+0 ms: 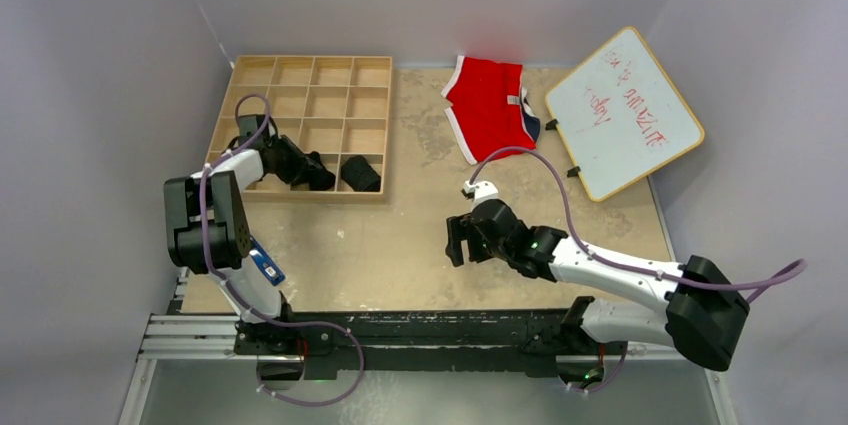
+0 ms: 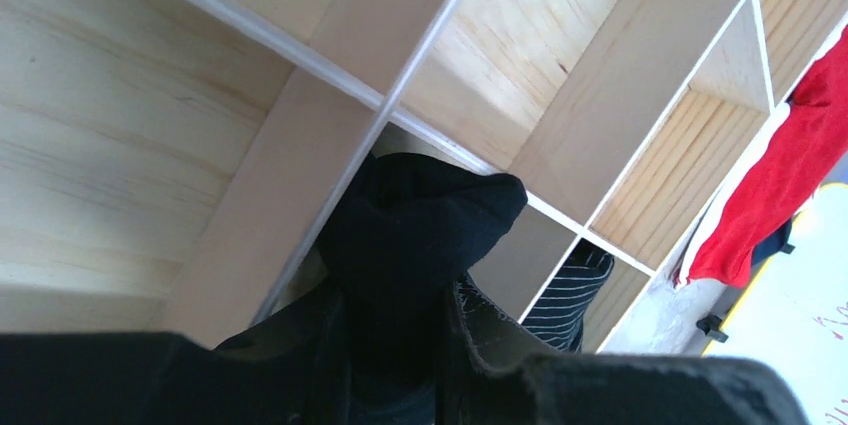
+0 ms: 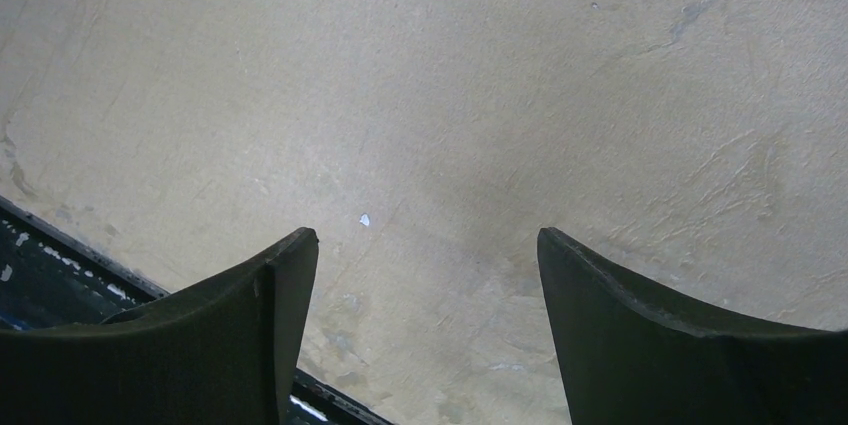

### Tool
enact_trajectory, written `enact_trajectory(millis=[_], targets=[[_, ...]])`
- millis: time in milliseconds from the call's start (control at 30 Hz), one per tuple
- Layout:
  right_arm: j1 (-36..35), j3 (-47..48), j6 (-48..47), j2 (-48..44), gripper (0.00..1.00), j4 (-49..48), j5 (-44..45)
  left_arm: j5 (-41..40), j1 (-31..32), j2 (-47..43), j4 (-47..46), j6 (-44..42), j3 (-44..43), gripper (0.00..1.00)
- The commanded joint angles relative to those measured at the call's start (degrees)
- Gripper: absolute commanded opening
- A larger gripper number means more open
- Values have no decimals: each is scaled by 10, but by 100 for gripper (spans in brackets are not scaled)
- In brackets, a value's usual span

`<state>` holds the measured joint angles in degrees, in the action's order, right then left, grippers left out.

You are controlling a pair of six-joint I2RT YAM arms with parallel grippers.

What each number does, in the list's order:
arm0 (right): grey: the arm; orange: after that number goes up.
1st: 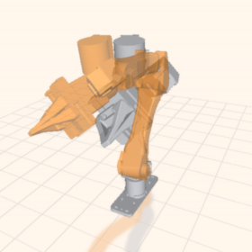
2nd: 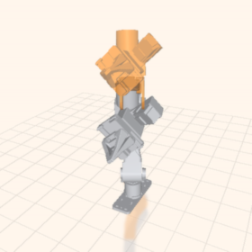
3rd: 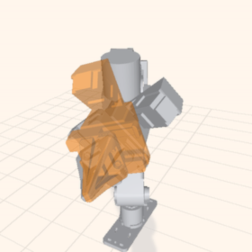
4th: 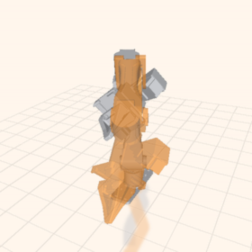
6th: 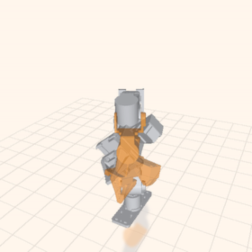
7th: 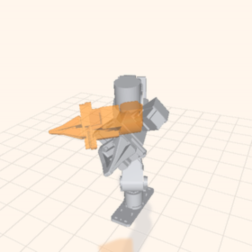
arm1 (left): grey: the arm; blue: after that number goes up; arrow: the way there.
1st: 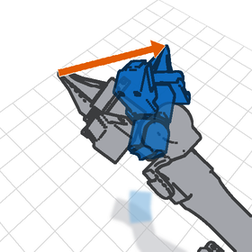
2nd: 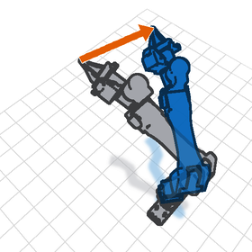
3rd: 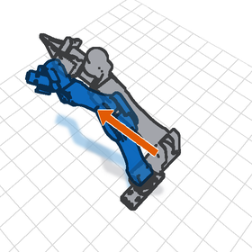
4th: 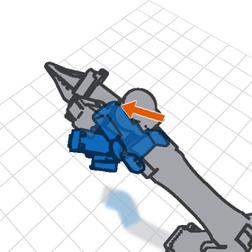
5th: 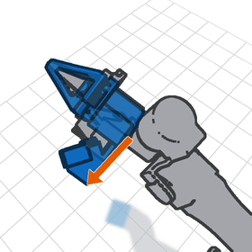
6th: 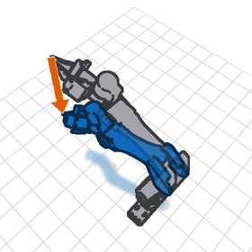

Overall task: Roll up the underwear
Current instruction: Place the underwear at the center of the board.

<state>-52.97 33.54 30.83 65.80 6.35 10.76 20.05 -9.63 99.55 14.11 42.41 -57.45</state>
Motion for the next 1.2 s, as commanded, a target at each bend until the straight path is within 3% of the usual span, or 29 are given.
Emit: enact_trajectory(millis=[0, 200, 800, 900, 1167], targets=[[-1, 24, 6, 8, 82, 5, 1, -35, 2, 4, -15, 11, 7, 0], [-2, 30, 5, 19, 82, 5, -2, -61, 13, 39, 29, 6, -11, 4], [-2, 23, 12, -2, 82, 17, 7, -99, 25, -28, 73, 37, -21, 42], [-2, 22, 13, -4, 82, 17, 6, -105, 25, -43, 82, 38, -26, 52], [-2, 20, 13, -7, 83, 19, 7, -91, 25, -71, 89, 45, -29, 62]])
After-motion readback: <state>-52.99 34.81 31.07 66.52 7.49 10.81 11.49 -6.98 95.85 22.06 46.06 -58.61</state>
